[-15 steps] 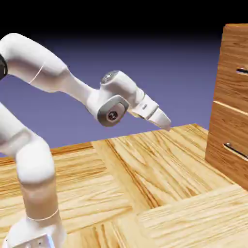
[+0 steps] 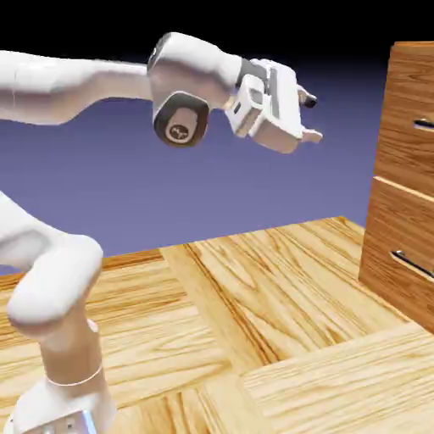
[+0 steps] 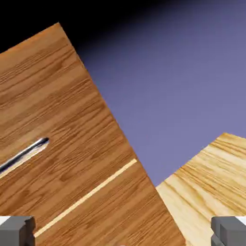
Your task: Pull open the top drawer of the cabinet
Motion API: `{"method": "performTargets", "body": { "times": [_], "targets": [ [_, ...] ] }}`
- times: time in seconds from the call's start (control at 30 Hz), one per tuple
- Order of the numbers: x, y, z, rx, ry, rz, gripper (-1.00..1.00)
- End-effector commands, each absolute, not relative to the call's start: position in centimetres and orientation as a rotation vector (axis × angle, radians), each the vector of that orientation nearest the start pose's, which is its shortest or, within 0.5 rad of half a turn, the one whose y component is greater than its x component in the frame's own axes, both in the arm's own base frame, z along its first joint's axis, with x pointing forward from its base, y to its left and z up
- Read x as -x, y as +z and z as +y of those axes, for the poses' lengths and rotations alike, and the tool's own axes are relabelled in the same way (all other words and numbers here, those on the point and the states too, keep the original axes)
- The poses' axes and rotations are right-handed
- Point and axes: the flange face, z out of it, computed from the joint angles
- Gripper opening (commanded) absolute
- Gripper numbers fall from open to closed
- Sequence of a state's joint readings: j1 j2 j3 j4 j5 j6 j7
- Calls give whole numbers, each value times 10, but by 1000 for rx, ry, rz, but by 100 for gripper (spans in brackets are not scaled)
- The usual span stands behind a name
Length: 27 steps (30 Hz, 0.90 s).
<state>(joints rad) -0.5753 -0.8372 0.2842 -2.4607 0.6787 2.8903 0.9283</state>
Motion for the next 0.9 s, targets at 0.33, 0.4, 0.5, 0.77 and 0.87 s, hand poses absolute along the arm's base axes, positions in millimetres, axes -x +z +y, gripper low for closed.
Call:
{"method": "performTargets", "body": {
  "times": [0.33, 0.4, 0.5, 0.77, 0.87],
  "targets": [
    [-290, 812, -40, 864, -1354, 1498, 100],
    [-290, 825, -23, 803, -1349, 1463, 100],
    [-296, 839, 5, 734, -1335, 1407, 100],
    [-356, 845, 78, 654, -1256, 1281, 100],
    [-393, 834, 99, 654, -1211, 1254, 100]
  ]
}}
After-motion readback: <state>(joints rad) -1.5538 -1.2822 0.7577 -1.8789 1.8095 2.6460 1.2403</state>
